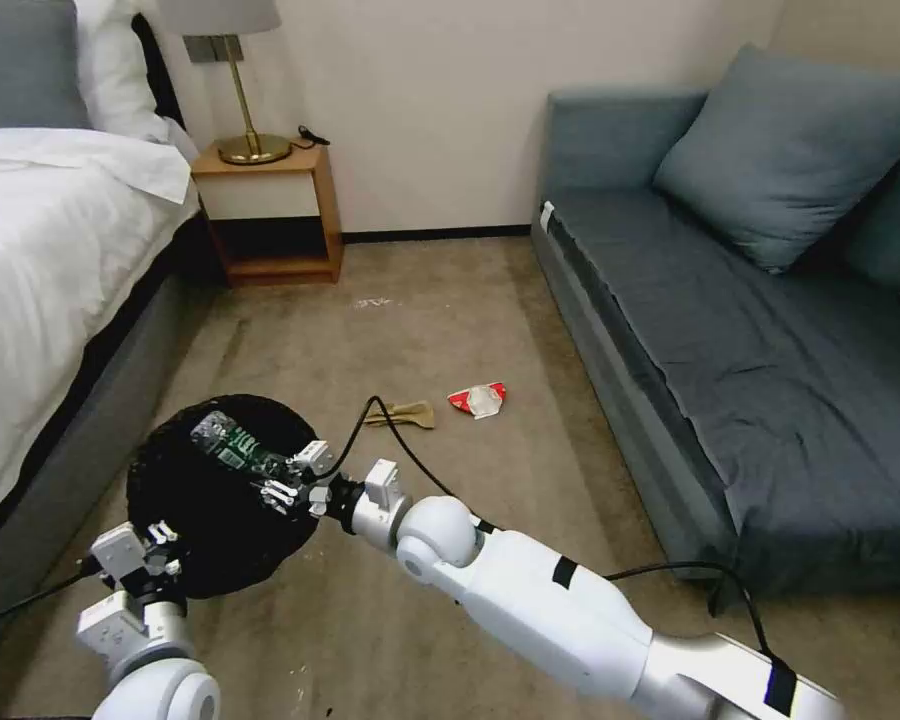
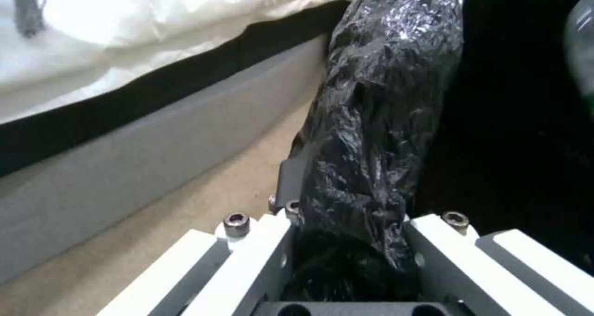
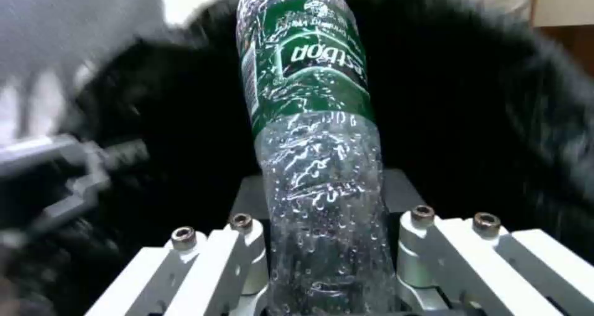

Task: Pick up the trash bin, then pick up the garbage on the floor and place it into the trash bin.

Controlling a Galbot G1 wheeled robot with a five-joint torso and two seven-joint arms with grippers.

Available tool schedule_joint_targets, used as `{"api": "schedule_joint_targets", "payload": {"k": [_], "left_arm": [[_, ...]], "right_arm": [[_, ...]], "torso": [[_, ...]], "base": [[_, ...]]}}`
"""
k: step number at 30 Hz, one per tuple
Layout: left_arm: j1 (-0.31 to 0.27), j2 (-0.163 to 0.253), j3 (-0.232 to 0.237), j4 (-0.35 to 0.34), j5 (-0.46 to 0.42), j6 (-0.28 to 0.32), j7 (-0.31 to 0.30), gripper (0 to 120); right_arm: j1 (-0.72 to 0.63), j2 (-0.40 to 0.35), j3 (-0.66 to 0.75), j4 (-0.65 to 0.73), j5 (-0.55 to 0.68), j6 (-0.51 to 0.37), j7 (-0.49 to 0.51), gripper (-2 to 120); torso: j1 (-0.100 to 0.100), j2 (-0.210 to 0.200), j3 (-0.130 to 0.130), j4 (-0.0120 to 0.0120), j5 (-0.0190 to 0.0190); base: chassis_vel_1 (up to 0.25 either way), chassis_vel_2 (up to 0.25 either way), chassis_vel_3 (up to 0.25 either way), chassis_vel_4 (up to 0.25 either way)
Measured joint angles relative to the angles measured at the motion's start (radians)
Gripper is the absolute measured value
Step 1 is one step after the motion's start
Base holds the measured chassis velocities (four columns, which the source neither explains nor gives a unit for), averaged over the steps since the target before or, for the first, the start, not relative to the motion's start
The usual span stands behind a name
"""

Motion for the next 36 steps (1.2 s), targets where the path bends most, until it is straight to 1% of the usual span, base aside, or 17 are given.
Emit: {"api": "schedule_joint_targets", "payload": {"k": [1,3,5,7,9,12,13,16,17,20,23,28,29,31,33,35,36], "left_arm": [[-0.002,0.0,0.001,0.003,0.0,0.0,0.003,4],[-0.011,-0.001,0.004,0.015,0.0,-0.001,0.007,4],[-0.013,-0.001,0.005,0.018,0.0,-0.001,0.007,4],[-0.023,-0.001,0.006,0.03,0.0,-0.001,0.007,4],[-0.026,-0.001,0.006,0.035,0.0,-0.001,0.007,4],[-0.032,0.001,0.006,0.043,0.0,-0.002,0.002,4],[-0.032,0.001,0.006,0.043,0.0,-0.002,0.002,4],[-0.036,0.004,0.006,0.05,-0.003,-0.002,0.001,4],[-0.036,0.004,0.006,0.05,-0.003,-0.002,0.001,4],[-0.039,0.005,0.005,0.056,-0.005,-0.003,0.0,4],[-0.043,0.005,-0.001,0.062,-0.005,-0.007,-0.003,4],[-0.049,0.016,-0.019,0.069,-0.01,-0.01,-0.019,4],[-0.049,0.016,-0.019,0.069,-0.01,-0.01,-0.019,4],[-0.048,0.021,-0.028,0.069,-0.013,-0.005,-0.033,4],[-0.044,0.024,-0.035,0.069,-0.011,-0.001,-0.042,4],[-0.042,0.024,-0.036,0.069,-0.008,-0.001,-0.043,4],[-0.037,0.024,-0.036,0.068,-0.003,-0.001,-0.045,4]], "right_arm": [[0.0,0.0,-0.004,-0.005,-0.009,0.004,0.009,28],[0.0,-0.003,-0.011,-0.007,-0.02,0.009,0.033,36],[-0.001,-0.005,-0.012,-0.007,-0.022,0.011,0.036,39],[-0.004,-0.012,-0.013,-0.004,-0.028,0.014,0.04,50],[-0.005,-0.016,-0.013,0.0,-0.03,0.015,0.04,53],[-0.007,-0.028,-0.012,0.011,-0.032,0.015,0.036,68],[-0.007,-0.028,-0.012,0.011,-0.032,0.015,0.036,68],[-0.011,-0.029,-0.012,0.012,-0.039,0.017,0.032,83],[-0.011,-0.029,-0.012,0.012,-0.039,0.017,0.032,83],[-0.012,-0.024,-0.011,0.008,-0.05,0.024,0.031,96],[-0.015,-0.032,-0.008,0.018,-0.056,0.03,0.03,99],[-0.023,-0.12,0.007,0.092,-0.056,0.028,0.006,100],[-0.023,-0.12,0.007,0.092,-0.056,0.028,0.006,100],[-0.028,-0.187,0.02,0.126,-0.055,0.018,-0.022,100],[-0.047,-0.291,0.051,0.163,-0.072,-0.011,-0.071,100],[-0.057,-0.32,0.065,0.168,-0.083,-0.022,-0.086,100],[-0.079,-0.371,0.096,0.17,-0.103,-0.046,-0.126,100]], "torso": [[0.0,0.0,0.0,0.0,0.0001],[0.0,0.0,0.0,0.0,0.0],[0.0,0.0,0.0,0.0,0.0],[0.0,0.0,0.0,-0.0001,0.0],[0.0,0.0,0.0,-0.0001,0.0],[0.0,0.0,0.0,-0.0001,0.0],[0.0,0.0,0.0,-0.0001,0.0],[0.0,0.0,0.0,-0.0002,0.0001],[0.0,0.0,0.0,-0.0002,0.0001],[0.0,0.0,0.0,-0.0001,0.0001],[0.0,0.0,0.0,0.0,0.0002],[0.0,0.0,0.0,0.0002,0.0004],[0.0,0.0,0.0,0.0002,0.0004],[0.0,0.0,0.0,0.0,0.0003],[0.0,0.0,0.0,-0.0003,0.0004],[0.0,0.0,0.0,-0.0002,0.0005],[0.0,0.0,0.0,-0.0001,0.0004]], "base": [[0.0,0.0,0.0,0.0],[0.0,0.0,0.0,0.0],[0.0,0.0,0.0,0.0],[0.0,0.0,0.0,0.0],[0.0,0.0,0.0,0.0],[0.0,0.0,0.0,0.0],[0.0,0.0,0.0,0.0],[0.0,0.0,0.0,0.0],[0.0,0.0,0.0,0.0],[0.0,0.0,0.0,0.0],[0.0,0.0,0.0,0.0],[0.0,0.0,0.0,0.0],[0.0,0.0,0.0,0.0],[0.0,0.0,0.0,0.0],[0.0,0.0,0.0,0.0],[0.0,0.0,0.0,0.0],[0.0,0.0,0.0,0.0]]}}
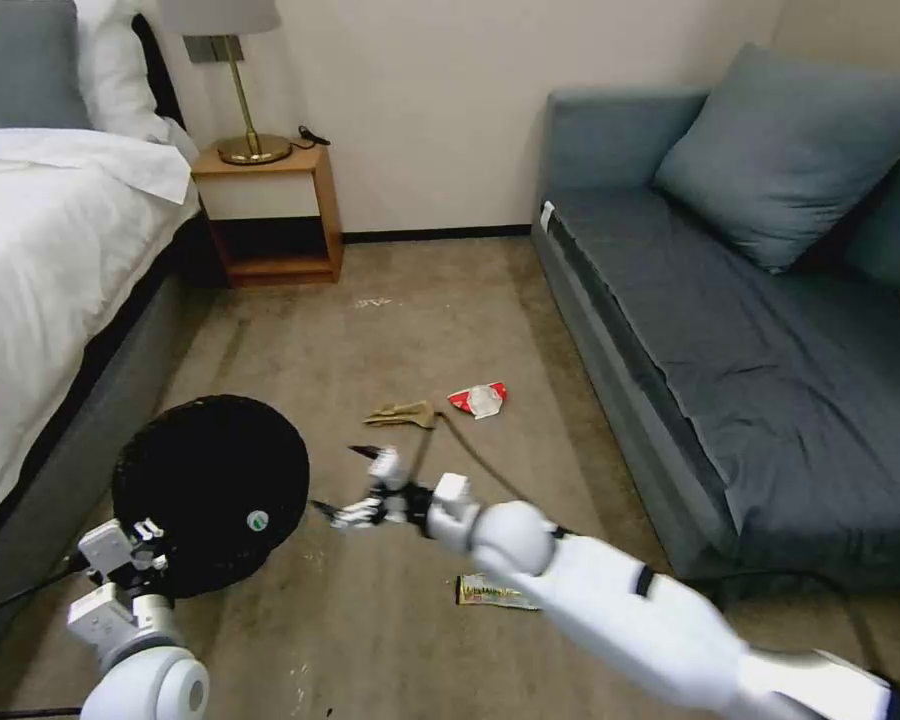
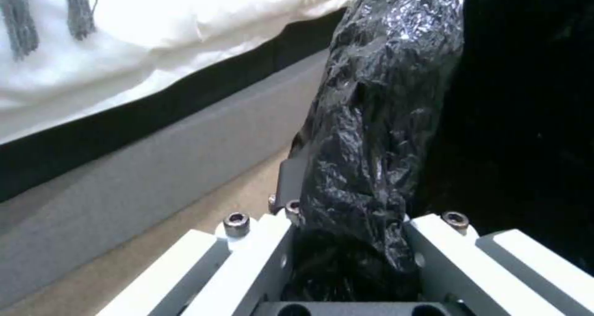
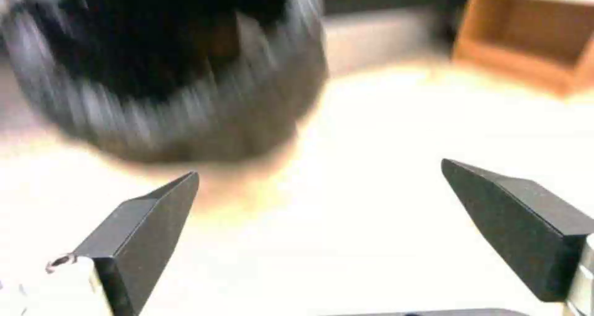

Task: Pick up the trash bin, then pick up the garbage on the floor and place it into the trash bin.

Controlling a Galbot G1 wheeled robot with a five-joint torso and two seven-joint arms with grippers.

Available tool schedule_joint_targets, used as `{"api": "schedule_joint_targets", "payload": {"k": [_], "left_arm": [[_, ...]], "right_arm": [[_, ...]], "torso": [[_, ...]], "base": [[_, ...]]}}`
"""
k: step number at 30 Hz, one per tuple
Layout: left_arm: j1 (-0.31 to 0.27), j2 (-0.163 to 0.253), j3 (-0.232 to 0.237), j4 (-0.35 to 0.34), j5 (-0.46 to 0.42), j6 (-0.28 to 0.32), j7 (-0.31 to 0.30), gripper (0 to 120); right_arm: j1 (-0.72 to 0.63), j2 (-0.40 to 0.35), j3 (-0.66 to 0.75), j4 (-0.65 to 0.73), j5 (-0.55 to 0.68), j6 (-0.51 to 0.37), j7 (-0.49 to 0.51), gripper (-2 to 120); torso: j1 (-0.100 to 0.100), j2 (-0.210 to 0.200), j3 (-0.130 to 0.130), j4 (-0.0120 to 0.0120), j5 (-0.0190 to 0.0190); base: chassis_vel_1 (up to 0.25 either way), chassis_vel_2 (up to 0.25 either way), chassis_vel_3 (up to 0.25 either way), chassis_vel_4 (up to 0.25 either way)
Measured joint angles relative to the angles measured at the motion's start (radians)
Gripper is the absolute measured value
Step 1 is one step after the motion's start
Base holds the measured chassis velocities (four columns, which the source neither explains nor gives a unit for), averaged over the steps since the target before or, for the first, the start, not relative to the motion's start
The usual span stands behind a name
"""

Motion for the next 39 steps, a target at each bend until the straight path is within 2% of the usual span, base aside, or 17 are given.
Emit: {"api": "schedule_joint_targets", "payload": {"k": [3,10,17,32,34,39], "left_arm": [[0.006,-0.006,0.001,0.0,0.015,-0.003,-0.001,4],[0.021,-0.018,0.009,0.0,0.039,-0.012,-0.001,4],[0.039,-0.026,0.008,-0.011,0.051,-0.019,-0.001,4],[0.052,-0.024,0.005,-0.012,0.052,-0.032,-0.001,4],[0.051,-0.023,0.006,-0.012,0.052,-0.032,-0.001,4],[0.046,-0.022,0.006,-0.011,0.051,-0.032,-0.001,4]], "right_arm": [[-0.057,-0.089,0.074,-0.035,-0.048,-0.033,-0.102,100],[-0.139,-0.131,0.15,-0.15,-0.154,-0.026,-0.224,100],[-0.196,-0.096,0.19,-0.295,-0.243,0.02,-0.274,100],[-0.166,-0.009,0.245,-0.55,-0.327,0.098,-0.279,100],[-0.164,-0.007,0.249,-0.563,-0.332,0.102,-0.284,99],[-0.16,-0.001,0.255,-0.584,-0.348,0.115,-0.301,86]], "torso": [[0.0,0.0,0.0,-0.0001,-0.0001],[0.0,0.0,0.0,-0.0002,-0.0001],[0.0,0.0,0.0,-0.0001,-0.0002],[0.0,0.0,0.0,0.0001,-0.0004],[0.0,0.0,0.0,0.0001,-0.0003],[0.0,0.0,0.0,0.0,-0.0006]], "base": [[0.0,0.0,0.0,0.0],[0.0,0.0,0.0,0.0],[0.0,0.0,0.0,0.0],[0.0,0.0,0.0,0.0],[0.0,0.0,0.0,0.0],[0.0,0.0,0.0,0.0]]}}
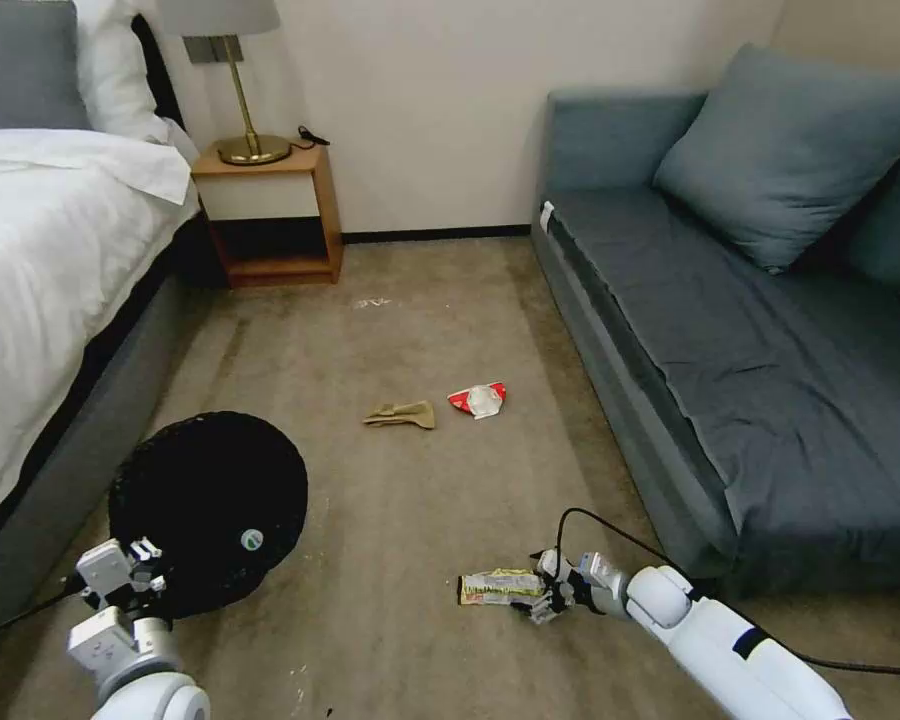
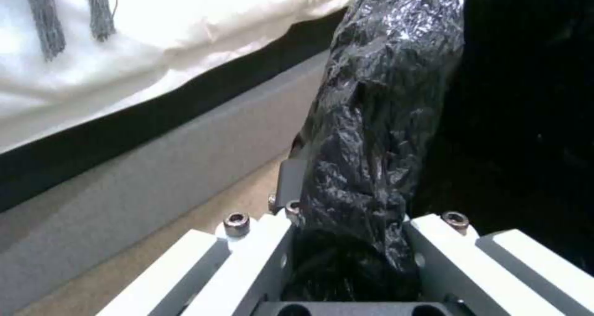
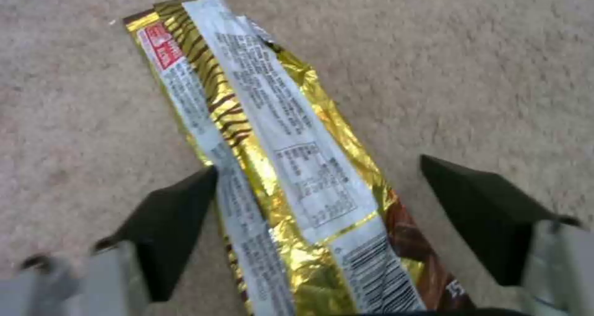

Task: Pick up the trash bin, then pick up the garbage on the floor and place it into the trash bin.

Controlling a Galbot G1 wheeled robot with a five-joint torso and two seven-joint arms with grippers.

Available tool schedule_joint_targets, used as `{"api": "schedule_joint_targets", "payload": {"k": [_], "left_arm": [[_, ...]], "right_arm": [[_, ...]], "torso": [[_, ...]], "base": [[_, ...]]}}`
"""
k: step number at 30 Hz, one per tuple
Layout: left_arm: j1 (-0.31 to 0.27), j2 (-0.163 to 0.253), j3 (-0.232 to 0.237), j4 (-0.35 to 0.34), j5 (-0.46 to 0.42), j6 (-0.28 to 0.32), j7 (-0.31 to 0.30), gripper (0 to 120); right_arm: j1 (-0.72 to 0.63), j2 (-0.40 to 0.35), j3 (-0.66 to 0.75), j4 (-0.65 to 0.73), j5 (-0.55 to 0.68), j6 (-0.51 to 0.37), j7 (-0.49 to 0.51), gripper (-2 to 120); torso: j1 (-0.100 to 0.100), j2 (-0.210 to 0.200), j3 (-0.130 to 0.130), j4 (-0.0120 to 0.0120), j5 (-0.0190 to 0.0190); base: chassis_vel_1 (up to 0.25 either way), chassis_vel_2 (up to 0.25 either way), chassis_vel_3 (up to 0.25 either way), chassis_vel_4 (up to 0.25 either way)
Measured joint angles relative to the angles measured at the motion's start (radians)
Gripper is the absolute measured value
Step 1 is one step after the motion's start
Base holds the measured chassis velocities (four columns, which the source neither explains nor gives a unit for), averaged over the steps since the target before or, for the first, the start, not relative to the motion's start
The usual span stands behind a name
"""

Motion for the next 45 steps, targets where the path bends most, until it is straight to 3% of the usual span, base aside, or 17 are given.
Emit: {"api": "schedule_joint_targets", "payload": {"k": [3,18,19,25,29,38,42,45], "left_arm": [[-0.002,-0.001,0.002,0.0,-0.001,0.0,0.0,4],[0.01,-0.006,0.003,-0.002,0.0,-0.003,0.002,4],[0.01,-0.007,0.004,-0.003,0.0,-0.004,0.003,4],[0.01,-0.008,0.006,-0.004,0.0,-0.006,0.004,4],[0.007,-0.012,0.009,-0.004,0.0,-0.006,0.006,4],[-0.004,-0.02,0.023,0.011,0.013,-0.006,0.016,4],[-0.017,-0.031,0.033,0.02,0.036,-0.007,0.024,4],[-0.022,-0.035,0.036,0.024,0.042,-0.007,0.025,4]], "right_arm": [[0.002,0.004,0.002,-0.007,-0.007,0.009,-0.011,71],[0.001,-0.001,-0.002,0.024,0.001,0.009,-0.019,30],[-0.002,-0.002,-0.002,0.036,0.006,0.009,-0.02,22],[0.004,0.0,-0.002,0.066,0.025,0.006,-0.02,1],[0.02,0.005,-0.006,0.078,0.038,0.002,-0.019,0],[0.125,0.038,-0.064,0.226,0.294,-0.034,0.057,0],[0.186,0.104,-0.126,0.294,0.573,-0.035,0.108,0],[0.2,0.13,-0.159,0.347,0.676,-0.044,0.133,0]], "torso": [[0.0,0.0,0.0,-0.0001,-0.0001],[0.0,0.0,0.0,0.0,0.0003],[0.0,0.0,0.0,0.0001,0.0003],[0.0,0.0,0.0,0.0,0.0003],[0.0,0.0,0.0,0.0,0.0003],[0.0,0.0,0.0,0.0002,-0.0001],[0.0,0.0,0.0,0.0002,0.0001],[0.0,0.0,0.0,0.0002,0.0001]], "base": [[0.0,0.0,0.0,0.0],[0.0,0.0,0.0,0.0],[0.0,0.0,0.0,0.0],[0.0,0.0,0.0,0.0],[0.0,0.0,0.0,0.0],[0.0,0.0,0.0,0.0],[0.0,0.0,0.0,0.0],[0.0,0.0,0.0,0.0]]}}
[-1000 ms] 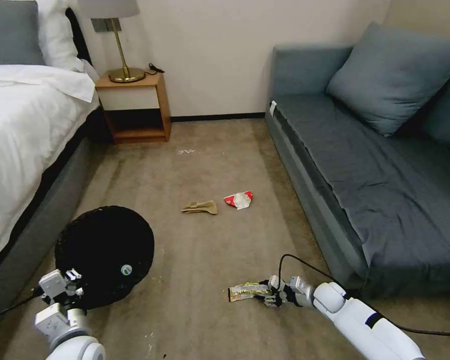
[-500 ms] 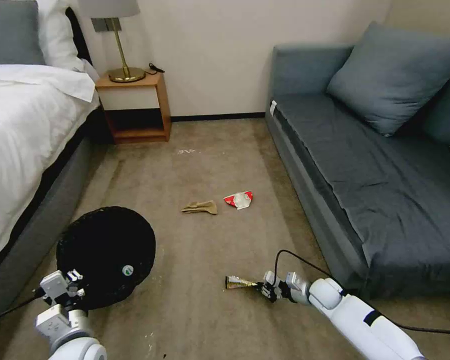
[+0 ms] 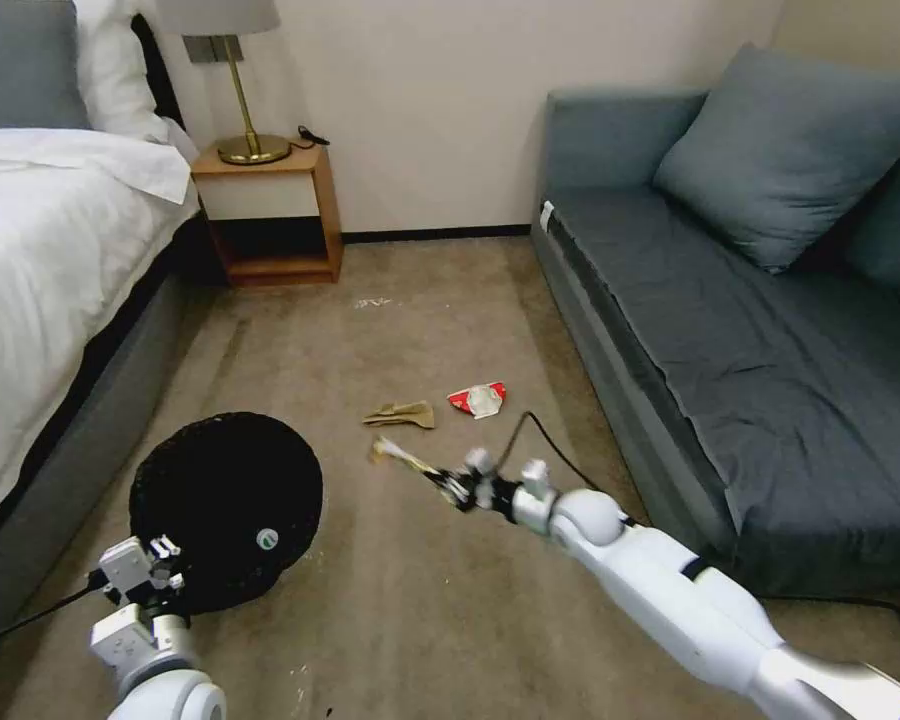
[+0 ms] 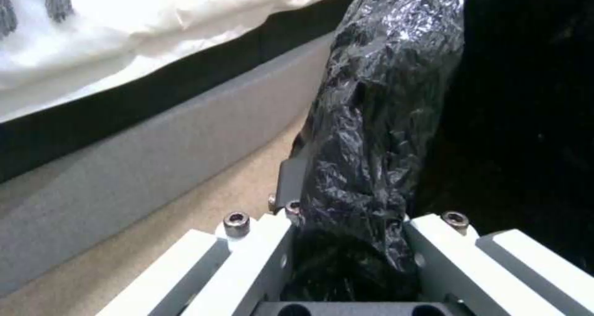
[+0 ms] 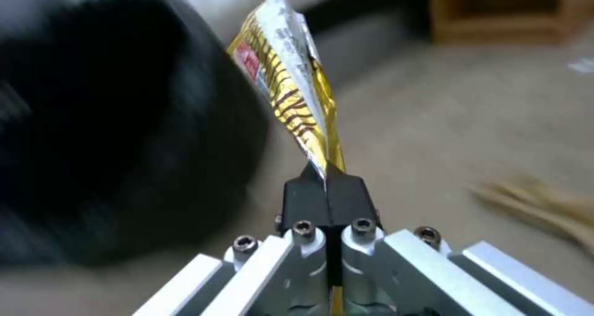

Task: Pick up the trash bin, then pick up the garbage on the floor and place it into the trash bin.

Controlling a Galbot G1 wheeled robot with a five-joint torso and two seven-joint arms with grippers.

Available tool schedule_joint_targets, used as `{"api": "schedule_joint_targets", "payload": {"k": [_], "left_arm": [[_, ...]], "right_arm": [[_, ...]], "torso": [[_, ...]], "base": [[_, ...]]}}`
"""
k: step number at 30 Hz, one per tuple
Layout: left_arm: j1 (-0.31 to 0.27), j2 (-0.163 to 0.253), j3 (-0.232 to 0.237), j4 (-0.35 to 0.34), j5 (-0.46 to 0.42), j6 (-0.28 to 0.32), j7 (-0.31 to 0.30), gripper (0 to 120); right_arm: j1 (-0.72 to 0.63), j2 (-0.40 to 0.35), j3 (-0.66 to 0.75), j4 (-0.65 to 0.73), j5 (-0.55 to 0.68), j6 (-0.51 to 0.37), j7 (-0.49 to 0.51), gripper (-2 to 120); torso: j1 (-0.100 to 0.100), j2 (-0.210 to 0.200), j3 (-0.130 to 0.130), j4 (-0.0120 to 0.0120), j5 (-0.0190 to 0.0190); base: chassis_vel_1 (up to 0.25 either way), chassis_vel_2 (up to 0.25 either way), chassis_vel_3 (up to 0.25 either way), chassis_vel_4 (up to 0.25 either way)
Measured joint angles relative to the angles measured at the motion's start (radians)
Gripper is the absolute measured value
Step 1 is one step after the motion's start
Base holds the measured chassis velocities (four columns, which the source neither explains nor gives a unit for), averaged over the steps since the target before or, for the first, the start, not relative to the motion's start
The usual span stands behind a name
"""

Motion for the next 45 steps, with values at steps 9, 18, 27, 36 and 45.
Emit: {"api": "schedule_joint_targets", "payload": {"k": [9,18,27,36,45], "left_arm": [[-0.025,-0.025,0.01,0.011,0.015,0.006,0.01,4],[-0.023,-0.034,0.015,0.008,0.016,0.002,0.044,4],[-0.017,-0.033,0.016,0.004,0.001,-0.019,0.069,4],[-0.017,-0.029,0.011,0.009,-0.003,-0.035,0.069,4],[-0.017,-0.013,-0.002,0.012,-0.006,-0.053,0.062,4]], "right_arm": [[0.037,0.109,-0.153,0.097,0.129,-0.028,0.108,0],[0.045,0.192,-0.217,0.087,0.08,-0.011,0.181,0],[0.047,0.233,-0.24,-0.011,-0.119,0.033,0.292,1],[0.029,0.215,-0.24,-0.025,-0.207,0.061,0.314,32],[0.012,0.187,-0.238,0.03,-0.224,0.087,0.33,65]], "torso": [[0.0,0.0,0.0,0.0,0.0],[0.0,0.0,0.0,-0.0001,0.0],[0.0,0.0,0.0,-0.0001,0.0002],[0.0,0.0,0.0,-0.0002,0.0002],[0.0,0.0,0.0,-0.0001,0.0003]], "base": [[0.0,0.0,0.0,0.0],[0.0,0.0,0.0,0.0],[0.0,0.0,0.0,0.0],[0.0,0.0,0.0,0.0],[0.0,0.0,0.0,0.0]]}}
